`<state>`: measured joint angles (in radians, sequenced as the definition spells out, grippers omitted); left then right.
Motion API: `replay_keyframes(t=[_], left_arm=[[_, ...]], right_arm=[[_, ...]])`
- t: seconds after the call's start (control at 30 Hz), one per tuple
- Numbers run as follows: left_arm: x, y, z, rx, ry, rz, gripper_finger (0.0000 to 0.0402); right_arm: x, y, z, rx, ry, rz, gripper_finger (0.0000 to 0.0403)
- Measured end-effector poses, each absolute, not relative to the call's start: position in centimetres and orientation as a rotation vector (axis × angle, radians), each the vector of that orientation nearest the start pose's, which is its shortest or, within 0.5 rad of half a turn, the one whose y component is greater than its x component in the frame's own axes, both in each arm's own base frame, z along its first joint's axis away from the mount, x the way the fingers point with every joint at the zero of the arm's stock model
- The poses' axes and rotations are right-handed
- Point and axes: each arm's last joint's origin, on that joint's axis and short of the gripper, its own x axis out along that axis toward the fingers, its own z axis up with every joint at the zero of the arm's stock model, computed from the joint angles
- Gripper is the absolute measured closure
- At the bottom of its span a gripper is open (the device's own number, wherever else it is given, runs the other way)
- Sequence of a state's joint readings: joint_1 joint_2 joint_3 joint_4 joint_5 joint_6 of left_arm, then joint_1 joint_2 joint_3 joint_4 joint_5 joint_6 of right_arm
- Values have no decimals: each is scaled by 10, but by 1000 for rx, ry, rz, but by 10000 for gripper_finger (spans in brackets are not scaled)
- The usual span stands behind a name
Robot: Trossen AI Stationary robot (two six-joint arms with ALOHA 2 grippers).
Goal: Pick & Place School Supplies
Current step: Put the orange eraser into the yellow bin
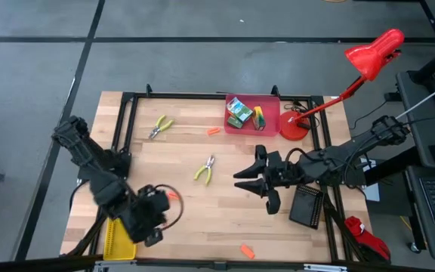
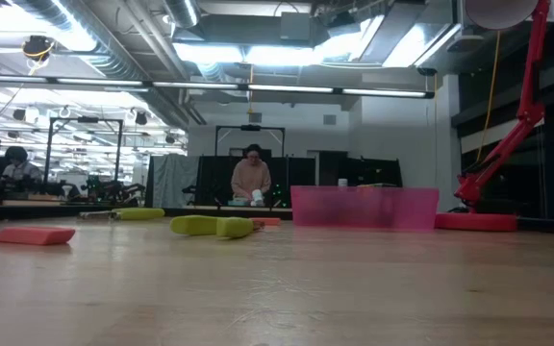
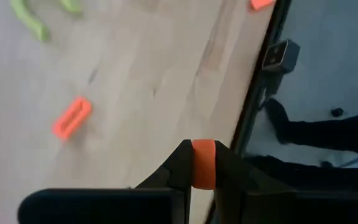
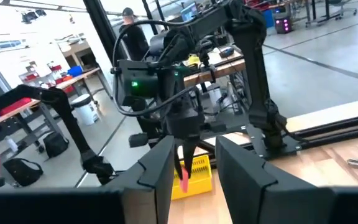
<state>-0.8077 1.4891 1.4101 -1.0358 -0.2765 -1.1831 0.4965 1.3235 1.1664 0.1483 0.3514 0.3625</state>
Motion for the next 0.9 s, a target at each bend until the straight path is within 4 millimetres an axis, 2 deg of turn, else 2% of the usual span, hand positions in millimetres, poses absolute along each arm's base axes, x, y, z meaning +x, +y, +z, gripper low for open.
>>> replay_keyframes(t=[0.47,0.63,0.9], left_arm=[[113,-249,313,-705,1204,353,369],[92,-261,304,-722,1234,415,368],[79,-285,277,-687,1294,515,368]], right_arm=[[258,139,388,375,11,179,282],[258,139,388,375,12,179,281],[258,139,388,374,13,179,281]])
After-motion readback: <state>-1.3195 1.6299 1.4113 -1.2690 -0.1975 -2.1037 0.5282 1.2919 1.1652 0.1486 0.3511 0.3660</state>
